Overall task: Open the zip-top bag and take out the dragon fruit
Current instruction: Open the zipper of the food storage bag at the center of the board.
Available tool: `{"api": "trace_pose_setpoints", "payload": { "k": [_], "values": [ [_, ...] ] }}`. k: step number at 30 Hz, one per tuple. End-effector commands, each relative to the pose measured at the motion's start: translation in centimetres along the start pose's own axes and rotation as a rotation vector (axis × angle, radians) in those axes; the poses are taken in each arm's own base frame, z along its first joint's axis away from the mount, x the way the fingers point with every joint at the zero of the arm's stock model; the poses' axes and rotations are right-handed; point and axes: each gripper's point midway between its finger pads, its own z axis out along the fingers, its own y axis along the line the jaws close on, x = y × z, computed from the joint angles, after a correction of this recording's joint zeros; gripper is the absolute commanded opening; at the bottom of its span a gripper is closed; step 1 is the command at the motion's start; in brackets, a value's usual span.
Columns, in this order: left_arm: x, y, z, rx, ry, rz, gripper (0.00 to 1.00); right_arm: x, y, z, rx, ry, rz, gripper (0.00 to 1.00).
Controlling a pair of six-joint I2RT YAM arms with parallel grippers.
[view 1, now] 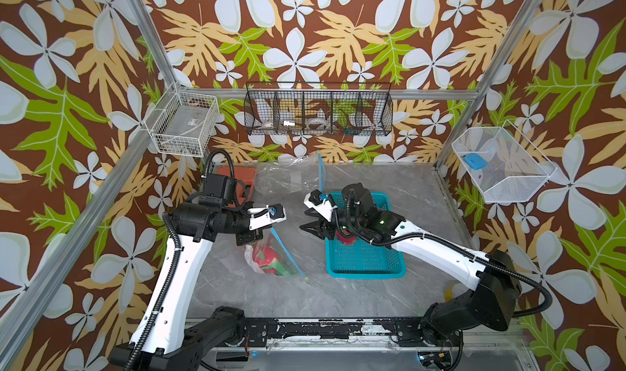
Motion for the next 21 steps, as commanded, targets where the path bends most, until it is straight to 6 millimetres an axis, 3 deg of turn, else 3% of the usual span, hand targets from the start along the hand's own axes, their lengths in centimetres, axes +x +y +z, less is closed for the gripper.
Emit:
{"api": "trace_pose_setpoints", "payload": {
  "k": [1,5,8,14,21],
  "values": [
    [-0.3,-0.2,0.0,-0.001,-0.022,0.021,0.00,-0.4,2.3,0.7,-0.096,-0.031,-0.009,0.56],
    [0.3,-0.7,0.5,0.017,-0.008,0.017,0.00,0.6,5.5,1.3,-0.158,-0.048,-0.005,0.56],
    [1.6,-1.8,1.3,0.042,0.024,0.020,0.00,2.4,7.0,2.1,-0.173,-0.037,0.029,0.52],
    [3.9,-4.2,2.7,0.103,0.080,0.009,0.00,5.7,6.6,3.2,-0.134,-0.038,0.133,0.29],
    [5.0,-6.5,4.8,0.191,0.102,-0.005,0.00,8.3,7.4,3.1,-0.146,0.006,0.148,0.35]
  ]
}}
